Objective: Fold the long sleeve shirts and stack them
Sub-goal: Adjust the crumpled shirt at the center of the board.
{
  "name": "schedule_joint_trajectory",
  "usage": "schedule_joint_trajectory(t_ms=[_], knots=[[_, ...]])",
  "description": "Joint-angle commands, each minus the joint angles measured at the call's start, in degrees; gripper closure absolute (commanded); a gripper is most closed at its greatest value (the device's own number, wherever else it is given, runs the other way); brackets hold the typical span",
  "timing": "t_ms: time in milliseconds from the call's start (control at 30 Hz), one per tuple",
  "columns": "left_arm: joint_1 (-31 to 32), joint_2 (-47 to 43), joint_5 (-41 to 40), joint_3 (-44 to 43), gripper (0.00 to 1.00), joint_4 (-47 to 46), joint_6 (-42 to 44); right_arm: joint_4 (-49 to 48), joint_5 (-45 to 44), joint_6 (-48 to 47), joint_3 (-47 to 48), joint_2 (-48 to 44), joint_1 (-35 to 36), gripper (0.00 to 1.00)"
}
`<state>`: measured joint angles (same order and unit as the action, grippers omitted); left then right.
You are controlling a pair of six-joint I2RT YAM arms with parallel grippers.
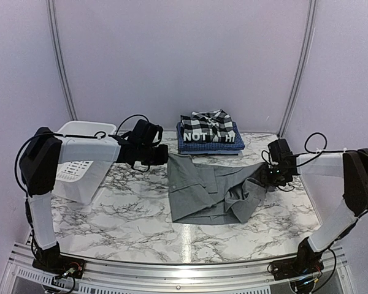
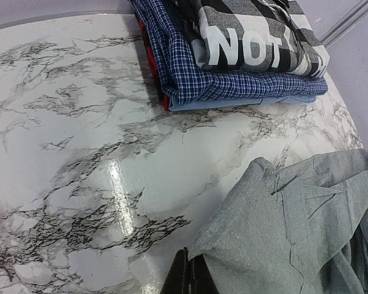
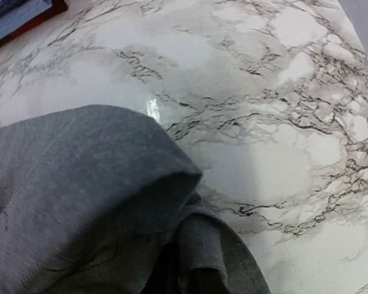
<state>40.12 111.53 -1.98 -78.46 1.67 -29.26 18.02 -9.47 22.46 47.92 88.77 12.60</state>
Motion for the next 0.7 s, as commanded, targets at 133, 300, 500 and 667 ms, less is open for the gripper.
schedule_joint_trajectory(t_ms=[133, 300, 500, 667], knots=[[-0.13, 1.18, -1.75, -6.16, 0.64, 7.78, 1.91, 4.95, -1.16, -3.09, 6.24, -1.87, -1.73, 0.57], [0.4, -2.73, -2.76, -4.78, 0.37, 9.82, 2.57, 9.38, -2.54, -4.97, 9.88, -4.94, -0.02, 0.4], [6.3, -5.0, -5.25, -2.81, 0.28, 12.14, 4.04, 15.51, -9.99, -4.23, 13.31, -5.91, 7.42, 0.25], [13.24, -1.97, -6.91, -4.85, 0.26, 13.58, 3.76, 16.1, -8.35, -3.87, 13.3, -8.31, 9.07, 0.22]])
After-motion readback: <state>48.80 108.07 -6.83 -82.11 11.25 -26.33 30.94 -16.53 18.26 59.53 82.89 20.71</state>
